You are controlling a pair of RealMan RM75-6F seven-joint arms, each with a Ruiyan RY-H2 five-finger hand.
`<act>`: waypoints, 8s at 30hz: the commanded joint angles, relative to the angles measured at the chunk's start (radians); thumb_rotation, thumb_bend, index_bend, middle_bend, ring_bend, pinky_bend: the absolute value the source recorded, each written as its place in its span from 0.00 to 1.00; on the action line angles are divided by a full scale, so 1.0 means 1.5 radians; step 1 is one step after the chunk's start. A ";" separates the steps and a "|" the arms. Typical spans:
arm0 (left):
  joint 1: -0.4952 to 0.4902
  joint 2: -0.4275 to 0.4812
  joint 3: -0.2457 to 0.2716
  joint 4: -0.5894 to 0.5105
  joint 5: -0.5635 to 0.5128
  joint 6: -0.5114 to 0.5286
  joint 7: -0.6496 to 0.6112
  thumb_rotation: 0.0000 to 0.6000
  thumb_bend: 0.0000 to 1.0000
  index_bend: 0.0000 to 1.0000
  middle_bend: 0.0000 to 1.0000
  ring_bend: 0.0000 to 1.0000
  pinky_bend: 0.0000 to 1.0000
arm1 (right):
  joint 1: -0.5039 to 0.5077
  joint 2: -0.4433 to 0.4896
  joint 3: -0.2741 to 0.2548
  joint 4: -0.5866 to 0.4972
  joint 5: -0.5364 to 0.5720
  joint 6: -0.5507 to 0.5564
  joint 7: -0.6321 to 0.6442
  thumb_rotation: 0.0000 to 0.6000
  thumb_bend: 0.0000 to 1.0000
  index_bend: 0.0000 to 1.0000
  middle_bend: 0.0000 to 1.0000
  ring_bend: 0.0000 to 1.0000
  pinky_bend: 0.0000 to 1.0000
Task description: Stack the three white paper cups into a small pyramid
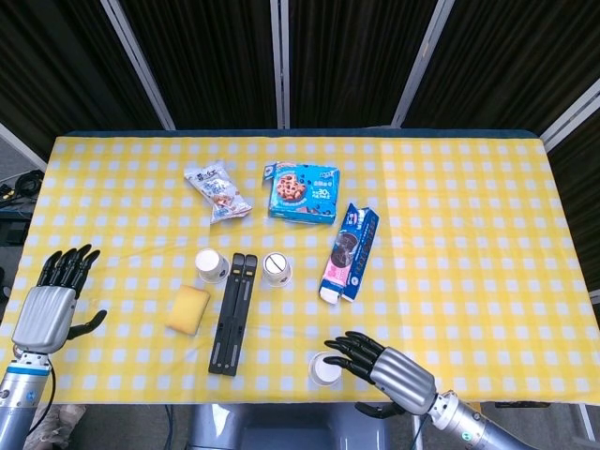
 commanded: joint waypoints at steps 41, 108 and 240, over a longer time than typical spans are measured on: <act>0.005 0.002 -0.029 0.004 -0.026 -0.044 -0.008 1.00 0.24 0.00 0.00 0.00 0.00 | 0.061 -0.128 -0.017 0.114 0.118 -0.048 0.033 1.00 0.24 0.21 0.00 0.00 0.00; 0.000 0.010 -0.046 0.012 -0.056 -0.081 -0.028 1.00 0.24 0.00 0.00 0.00 0.00 | 0.130 -0.106 0.128 0.030 0.318 -0.112 -0.068 1.00 0.26 0.43 0.00 0.00 0.00; -0.014 0.007 -0.043 0.025 -0.075 -0.111 -0.033 1.00 0.24 0.00 0.00 0.00 0.00 | -0.049 -0.001 0.114 0.084 0.415 0.094 -0.227 1.00 0.21 0.06 0.00 0.00 0.00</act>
